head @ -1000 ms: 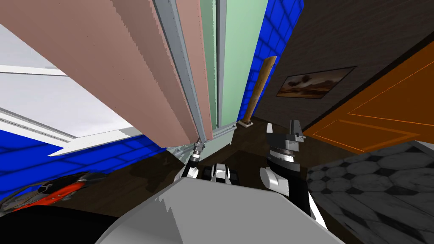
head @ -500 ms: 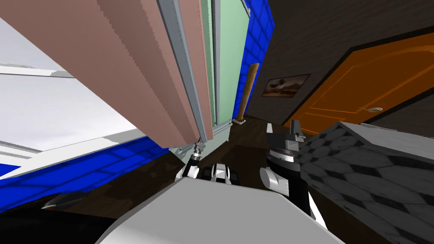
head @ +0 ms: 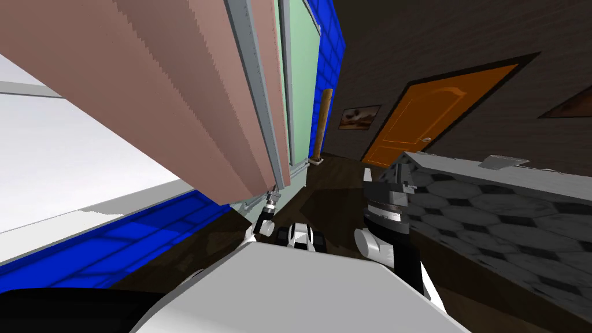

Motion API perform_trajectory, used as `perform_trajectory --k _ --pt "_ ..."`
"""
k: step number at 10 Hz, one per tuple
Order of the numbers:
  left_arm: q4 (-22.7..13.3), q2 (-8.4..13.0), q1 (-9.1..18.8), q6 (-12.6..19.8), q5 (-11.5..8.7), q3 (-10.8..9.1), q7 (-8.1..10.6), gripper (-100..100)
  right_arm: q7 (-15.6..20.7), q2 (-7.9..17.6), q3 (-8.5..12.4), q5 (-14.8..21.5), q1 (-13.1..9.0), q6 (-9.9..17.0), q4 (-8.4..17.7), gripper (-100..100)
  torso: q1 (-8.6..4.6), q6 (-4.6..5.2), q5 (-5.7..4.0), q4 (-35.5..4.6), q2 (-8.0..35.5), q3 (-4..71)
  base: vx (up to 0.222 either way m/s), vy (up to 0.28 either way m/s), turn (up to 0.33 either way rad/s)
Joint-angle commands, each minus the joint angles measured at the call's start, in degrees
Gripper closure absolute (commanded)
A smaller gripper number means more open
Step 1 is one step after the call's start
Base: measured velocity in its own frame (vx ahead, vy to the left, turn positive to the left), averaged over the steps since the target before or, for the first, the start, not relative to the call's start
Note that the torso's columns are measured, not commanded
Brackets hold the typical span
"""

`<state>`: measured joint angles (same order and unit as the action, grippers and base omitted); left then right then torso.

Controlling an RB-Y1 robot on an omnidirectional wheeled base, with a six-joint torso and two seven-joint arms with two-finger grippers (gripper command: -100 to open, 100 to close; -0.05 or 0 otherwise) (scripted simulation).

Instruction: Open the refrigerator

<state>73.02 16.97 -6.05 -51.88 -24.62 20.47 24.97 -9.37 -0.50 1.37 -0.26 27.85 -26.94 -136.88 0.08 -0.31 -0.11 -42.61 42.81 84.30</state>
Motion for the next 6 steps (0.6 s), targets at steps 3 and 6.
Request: perform_trajectory --k 3,6 --pt "-5.57 -0.3 6.07 -1.77 -6.92 0.58 -4.62 100 0.0 0.0 0.0 0.0 -0.01 0.0 0.0 0 -0.03 0.15 0.02 0.01 -0.01 0.0 -0.242 0.113 -0.335" --pt "-10.79 -0.6 11.07 -2.87 -11.97 1.36 -8.93 100 0.0 0.01 0.01 0.0 0.01 0.0 0.0 0 -0.16 0.15 -0.07 -0.04 -0.26 0.14 -0.258 0.1 -0.373"
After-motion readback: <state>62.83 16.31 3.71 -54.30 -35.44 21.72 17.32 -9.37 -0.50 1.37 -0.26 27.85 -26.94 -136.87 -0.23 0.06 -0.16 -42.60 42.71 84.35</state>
